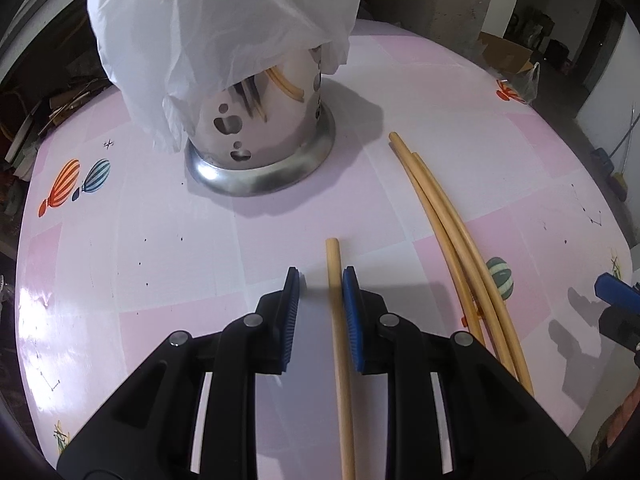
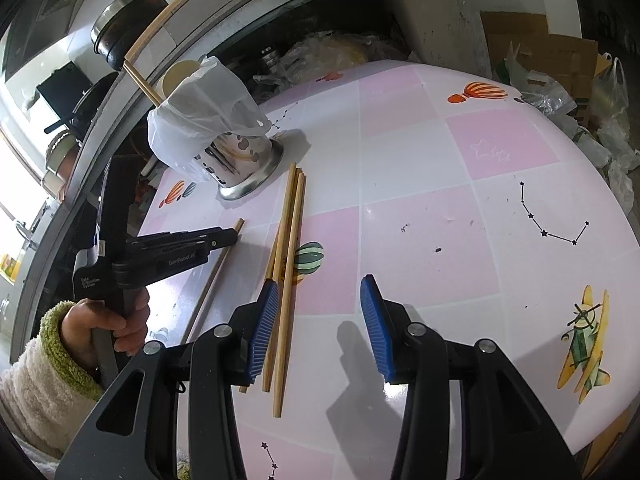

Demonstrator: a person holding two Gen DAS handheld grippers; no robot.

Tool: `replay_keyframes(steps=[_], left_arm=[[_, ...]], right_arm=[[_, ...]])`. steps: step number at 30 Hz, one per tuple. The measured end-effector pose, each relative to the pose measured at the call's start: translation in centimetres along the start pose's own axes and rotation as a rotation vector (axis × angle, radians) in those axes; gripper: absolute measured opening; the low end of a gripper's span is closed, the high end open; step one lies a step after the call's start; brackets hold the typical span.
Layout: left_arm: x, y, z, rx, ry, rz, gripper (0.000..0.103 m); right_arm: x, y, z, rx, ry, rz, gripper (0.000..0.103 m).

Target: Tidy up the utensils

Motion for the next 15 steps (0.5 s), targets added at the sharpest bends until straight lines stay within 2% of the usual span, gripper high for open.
replay_keyframes(steps=[6, 12, 15], left_arm=[[-0.3, -0.5, -0.2, -0.009, -0.007, -0.03, 0.02], [-0.3, -1.3, -0.2, -0.019, -0.01, -0.047, 0.006], [-0.4, -1.3, -0.2, -0.01, -0.017, -0.049, 0.006]], right_arm=[[-0.1, 0.1, 0.0, -0.001, 0.002, -0.002, 0.042], [0.1, 0.1, 0.1, -0.001, -0.002, -0.001, 0.042], [0.3, 0.1, 0.1, -0.002, -0.004, -0.001, 0.042]])
Point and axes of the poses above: each gripper's, at about its wrist camera, not at the fingertips, and x roughly against the way its jaws point, y to its left, z to its underside, the point moved 5 cm from there along -x, roughly the way its jaws point, and after that the axes turned 6 degrees about -x, right-handed, at the moved point
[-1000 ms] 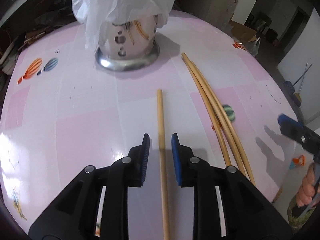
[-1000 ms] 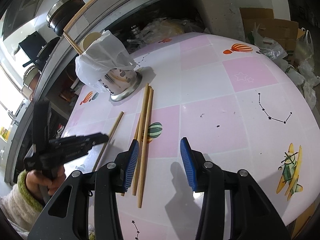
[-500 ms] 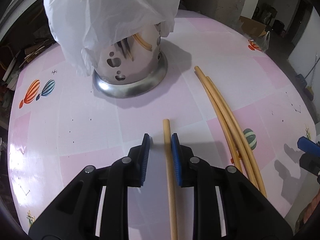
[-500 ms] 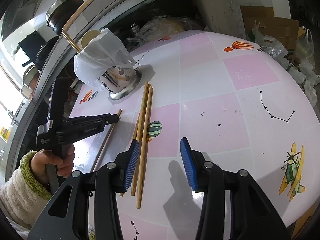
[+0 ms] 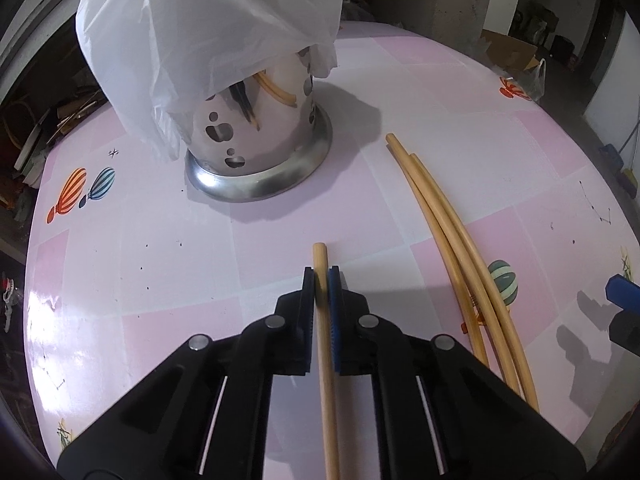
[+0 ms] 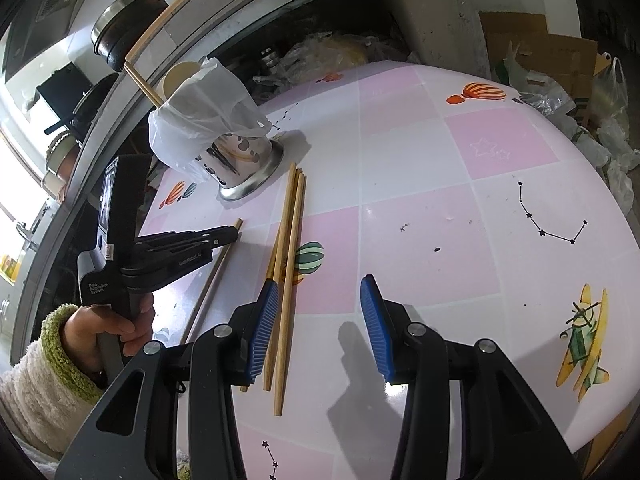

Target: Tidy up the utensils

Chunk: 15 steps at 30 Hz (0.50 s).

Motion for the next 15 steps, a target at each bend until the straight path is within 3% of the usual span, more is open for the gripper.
replay_keyframes(steps=[8, 15], left_arm=[[0.3, 0.9, 0.2, 0.053, -0.018, 0.034, 0.006], [3.5, 1.8, -0.3, 0.085, -0.1, 0.057, 0.006]], right_arm=[[0.3, 0.1, 0.0, 0.004, -0.005, 0.0, 0.042], [0.5, 0.2, -0.1, 0.008, -0.009, 0.001, 0.042]])
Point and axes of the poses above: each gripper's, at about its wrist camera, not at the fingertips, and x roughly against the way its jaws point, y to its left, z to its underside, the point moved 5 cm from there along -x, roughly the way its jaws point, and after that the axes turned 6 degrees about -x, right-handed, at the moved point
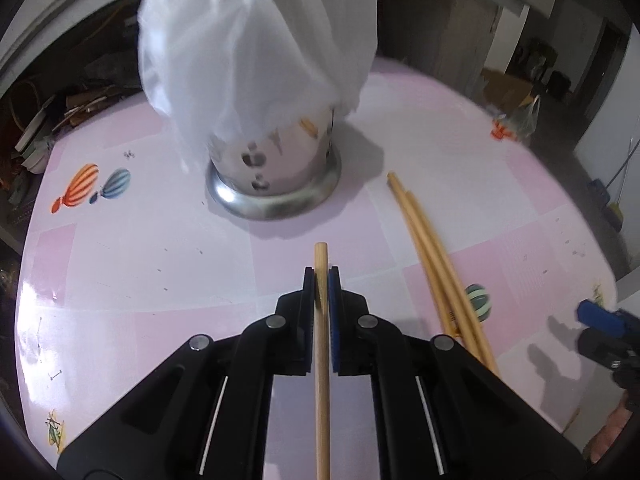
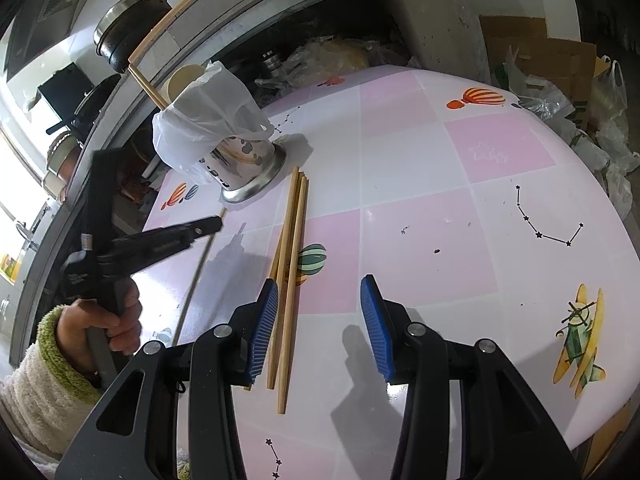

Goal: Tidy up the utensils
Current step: 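Lift the wooden chopstick upright with left tool toward the holder, then close right tool on two wooden chopsticks while left tool holds its chopstick upright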

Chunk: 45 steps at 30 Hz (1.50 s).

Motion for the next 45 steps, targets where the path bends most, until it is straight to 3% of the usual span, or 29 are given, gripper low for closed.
replay_keyframes(steps=[8, 16, 20, 25, 32, 45], left_arm=[[6.9, 1.3, -0.8, 0.026, -0.16, 0.025, 0.006], [12.2, 4.2, -0.6, 0.108, -0.273, -0.007, 0.006], [13.1, 5.0, -0.5, 0.131, -0.294, -0.008, 0.006], [13.3, 5.8, -0.3, 0.141, -0.309, -0.002, 0.006], [13.5, 6.9, -0.4, 0.164, -0.322, 0.009, 0.006], [13.6, 7.8, -0.4, 0.175, -0.337, 0.022, 0.006]], right_arm=[[0.2, 0.4, -0.6, 0.013, -0.012, -0.007, 0.042], [-2.2, 1.8, -3.4, 0.066, -0.009, -0.049, 0.042], [-4.7, 2.8, -4.6, 0.103, 0.022, -0.038, 0.042], [-8.4, 4.1, -5.7, 0.19, 0.072, 0.021, 0.029], [-11.4, 5.2, -6.6, 0.261, 0.111, 0.072, 0.021], [-12.5, 5.8, -7.4, 0.294, 0.123, 0.114, 0.014]])
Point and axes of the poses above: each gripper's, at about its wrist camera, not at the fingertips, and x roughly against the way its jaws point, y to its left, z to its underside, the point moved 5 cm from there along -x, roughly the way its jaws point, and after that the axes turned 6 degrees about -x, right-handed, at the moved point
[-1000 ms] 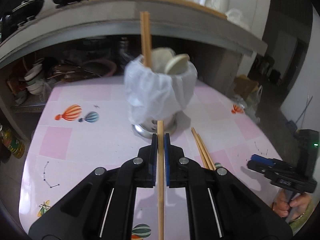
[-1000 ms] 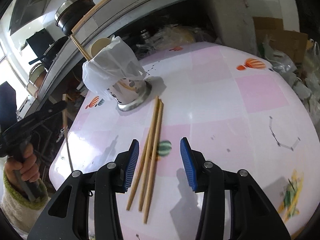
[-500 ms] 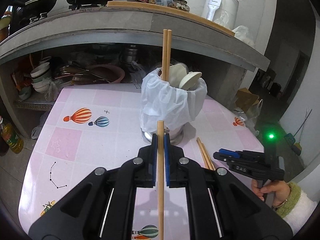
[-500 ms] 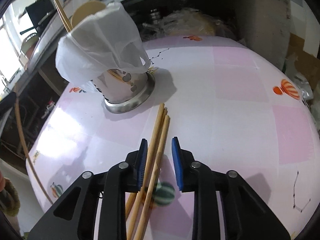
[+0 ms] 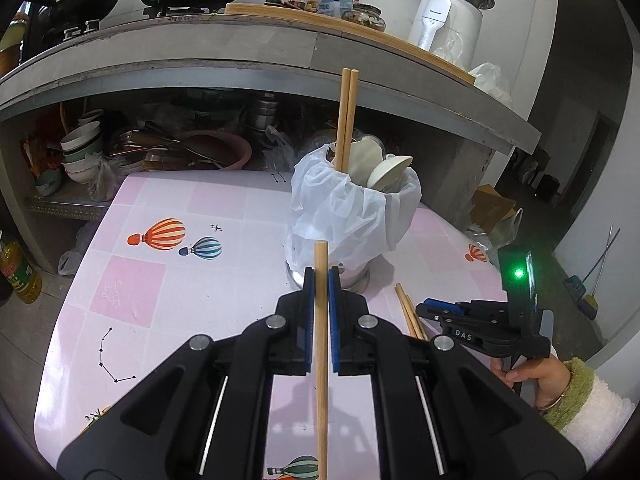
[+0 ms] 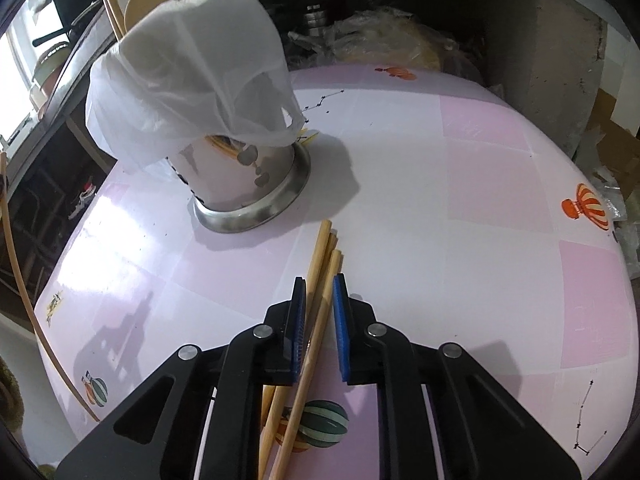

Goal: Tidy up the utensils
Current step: 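Close right tool on two wooden chopsticks while left tool holds its chopstick upright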

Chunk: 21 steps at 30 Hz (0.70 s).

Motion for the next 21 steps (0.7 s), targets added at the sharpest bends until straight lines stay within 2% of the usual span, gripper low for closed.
replay_keyframes(steps=[6, 21], left_arm=[[0.0, 0.2, 0.0, 0.005, 0.001, 0.002, 0.006], [0.3, 0.5, -0.1, 0.007, -0.003, -0.005, 0.006]], right_arm=[[-0.9, 0.1, -0.1, 0.016, 0.022, 0.018, 0.012], [-1.1, 0.3, -0.4, 0.038, 0.014, 0.042, 0.009]])
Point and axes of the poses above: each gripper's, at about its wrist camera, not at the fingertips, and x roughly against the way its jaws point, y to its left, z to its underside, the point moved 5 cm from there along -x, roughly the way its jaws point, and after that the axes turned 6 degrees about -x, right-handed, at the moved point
